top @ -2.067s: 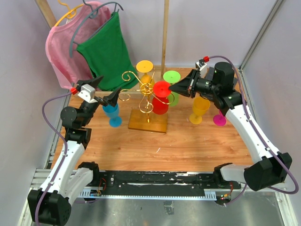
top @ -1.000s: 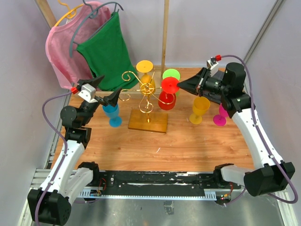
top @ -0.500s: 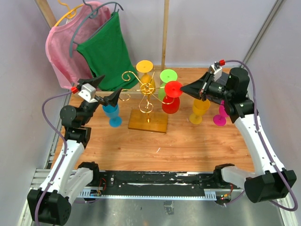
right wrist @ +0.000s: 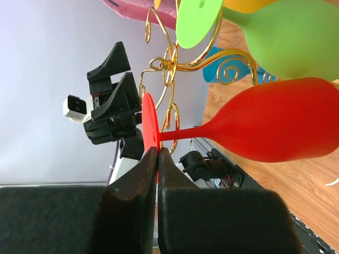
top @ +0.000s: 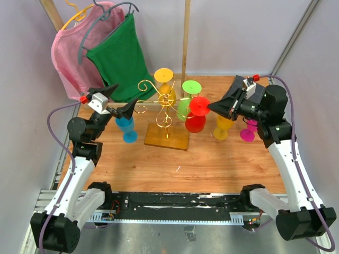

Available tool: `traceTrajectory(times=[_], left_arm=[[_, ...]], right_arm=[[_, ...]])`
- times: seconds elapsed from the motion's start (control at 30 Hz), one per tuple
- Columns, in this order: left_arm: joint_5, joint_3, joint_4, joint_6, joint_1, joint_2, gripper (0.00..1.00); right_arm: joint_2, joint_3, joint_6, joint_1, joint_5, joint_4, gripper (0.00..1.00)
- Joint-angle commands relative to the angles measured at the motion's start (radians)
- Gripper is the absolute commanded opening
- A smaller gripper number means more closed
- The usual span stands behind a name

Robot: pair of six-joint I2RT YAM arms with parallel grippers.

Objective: Take the wine glass off the wine glass rack
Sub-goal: Pick up the wine glass from the wine rack.

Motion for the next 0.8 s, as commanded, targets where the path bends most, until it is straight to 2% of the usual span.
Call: traceTrajectory(times=[0.0, 0.57, 0.77], left_arm=[[0.005, 0.036, -0.011, -0.004, -0.010, -0.005, 0.99], [-0.007, 0.066, -0.056, -0.006, -0.010, -0.007, 0.99], [-0.054, 0.103, -0.093, -0.008, -0.010, 0.012, 0.99]], right_arm=[[-0.041, -0.017, 0.013, -0.046, -0.026, -0.011, 0.01], [-0.163, -0.078, 0.046, -0.080, -0.037, -0.070, 0.01], [-0.242, -0.107, 0.063, -0.080, -0.038, -0.134, 0.01]])
